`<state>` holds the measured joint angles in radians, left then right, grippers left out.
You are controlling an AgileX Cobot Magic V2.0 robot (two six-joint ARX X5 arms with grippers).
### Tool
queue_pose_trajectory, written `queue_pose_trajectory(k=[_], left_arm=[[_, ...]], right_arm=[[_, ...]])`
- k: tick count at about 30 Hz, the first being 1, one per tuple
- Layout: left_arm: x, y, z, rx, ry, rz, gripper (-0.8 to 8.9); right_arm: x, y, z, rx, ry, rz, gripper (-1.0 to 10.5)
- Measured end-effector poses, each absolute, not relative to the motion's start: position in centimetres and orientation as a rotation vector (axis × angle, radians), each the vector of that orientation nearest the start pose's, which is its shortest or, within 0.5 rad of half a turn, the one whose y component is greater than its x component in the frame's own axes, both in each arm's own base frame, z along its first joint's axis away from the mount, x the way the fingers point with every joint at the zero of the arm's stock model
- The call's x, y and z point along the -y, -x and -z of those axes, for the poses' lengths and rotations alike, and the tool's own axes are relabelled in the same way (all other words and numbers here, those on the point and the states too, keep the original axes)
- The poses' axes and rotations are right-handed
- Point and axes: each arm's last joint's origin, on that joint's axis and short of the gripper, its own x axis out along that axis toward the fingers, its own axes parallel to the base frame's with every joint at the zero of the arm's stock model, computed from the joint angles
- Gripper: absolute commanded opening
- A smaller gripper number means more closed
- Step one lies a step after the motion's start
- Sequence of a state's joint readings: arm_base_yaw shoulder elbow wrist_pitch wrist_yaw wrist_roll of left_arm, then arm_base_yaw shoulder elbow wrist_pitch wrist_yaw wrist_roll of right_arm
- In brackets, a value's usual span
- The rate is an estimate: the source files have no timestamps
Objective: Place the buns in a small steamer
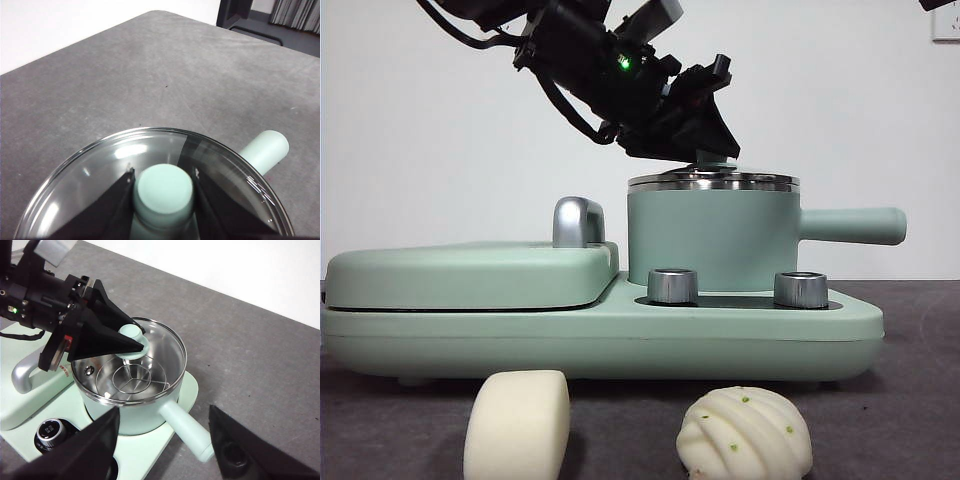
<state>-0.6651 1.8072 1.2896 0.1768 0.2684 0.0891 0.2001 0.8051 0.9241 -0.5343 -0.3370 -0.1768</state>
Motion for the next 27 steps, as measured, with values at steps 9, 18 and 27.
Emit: queue_pose_trajectory(k=[9, 18, 27], left_arm=[[26.2, -32.2, -26.0, -0.306, -0.167, 0.942, 0.12], [26.1, -32.0, -27.4, -0.361, -0.193, 0.942, 0.12], [23.3, -31.2, -32.5, -0.356, -0.212, 0.897, 0.12]], right_arm=[[-4.1, -15.5, -34.4, -0.371, 0.141, -0.565, 2.8], [-4.1, -15.5, -34.4, -0.371, 0.141, -0.565, 2.8], [-4.1, -15.5, -34.4, -0.371, 0.141, -0.565, 2.8]])
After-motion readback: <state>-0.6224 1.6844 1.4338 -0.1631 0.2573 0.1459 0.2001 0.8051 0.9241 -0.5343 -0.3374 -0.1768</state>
